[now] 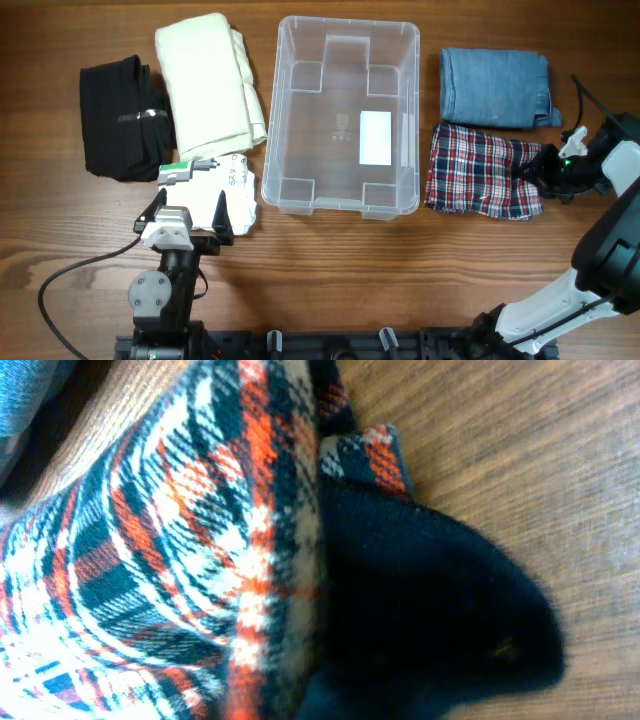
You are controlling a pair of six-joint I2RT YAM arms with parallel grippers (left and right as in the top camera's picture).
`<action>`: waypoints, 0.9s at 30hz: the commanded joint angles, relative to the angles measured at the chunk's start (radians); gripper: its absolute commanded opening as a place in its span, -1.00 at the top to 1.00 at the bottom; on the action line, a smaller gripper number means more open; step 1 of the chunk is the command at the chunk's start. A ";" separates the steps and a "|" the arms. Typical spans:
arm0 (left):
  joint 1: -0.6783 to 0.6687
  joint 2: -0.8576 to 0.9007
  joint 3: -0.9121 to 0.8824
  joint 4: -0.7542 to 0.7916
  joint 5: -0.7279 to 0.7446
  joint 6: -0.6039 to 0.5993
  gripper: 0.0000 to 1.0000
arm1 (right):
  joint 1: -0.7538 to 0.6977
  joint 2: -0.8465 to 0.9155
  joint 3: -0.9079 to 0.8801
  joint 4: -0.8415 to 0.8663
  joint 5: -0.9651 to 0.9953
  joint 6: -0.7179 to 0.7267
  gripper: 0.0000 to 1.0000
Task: Pack container
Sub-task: 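Move right gripper to the plaid shirt and grasp its right edge, then lift the plaid shirt with right gripper and carry it over the bin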
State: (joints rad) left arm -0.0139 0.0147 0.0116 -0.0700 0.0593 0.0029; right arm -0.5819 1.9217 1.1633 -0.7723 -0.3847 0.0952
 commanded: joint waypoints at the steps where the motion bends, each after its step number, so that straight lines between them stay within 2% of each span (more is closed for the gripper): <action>1: -0.003 0.002 -0.006 0.000 0.019 0.016 -0.99 | 0.016 0.083 -0.029 -0.083 0.069 0.018 0.92; 6: -0.003 0.002 -0.006 0.000 0.019 0.016 -0.99 | 0.016 0.066 0.149 -0.300 0.056 -0.010 0.92; 10: -0.003 0.002 -0.006 0.000 0.019 0.016 -0.99 | 0.016 -0.021 0.257 -0.391 -0.012 -0.051 0.92; 14: -0.003 0.002 -0.006 0.000 0.019 0.016 -1.00 | 0.016 -0.158 0.304 -0.395 -0.121 -0.061 0.91; 19: -0.003 0.002 -0.006 0.000 0.019 0.016 -0.99 | 0.016 -0.353 0.348 -0.397 -0.158 -0.026 0.92; 22: -0.003 0.002 -0.006 0.000 0.019 0.016 -0.99 | 0.016 -0.486 0.351 -0.383 -0.262 -0.010 0.92; 27: -0.003 0.002 -0.006 0.000 0.019 0.016 -0.99 | 0.063 -0.654 0.351 -0.338 -0.397 0.078 0.91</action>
State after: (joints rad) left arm -0.0139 0.0151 0.0116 -0.0700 0.0593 0.0029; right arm -0.5579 1.3598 1.4891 -1.1442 -0.6075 0.0963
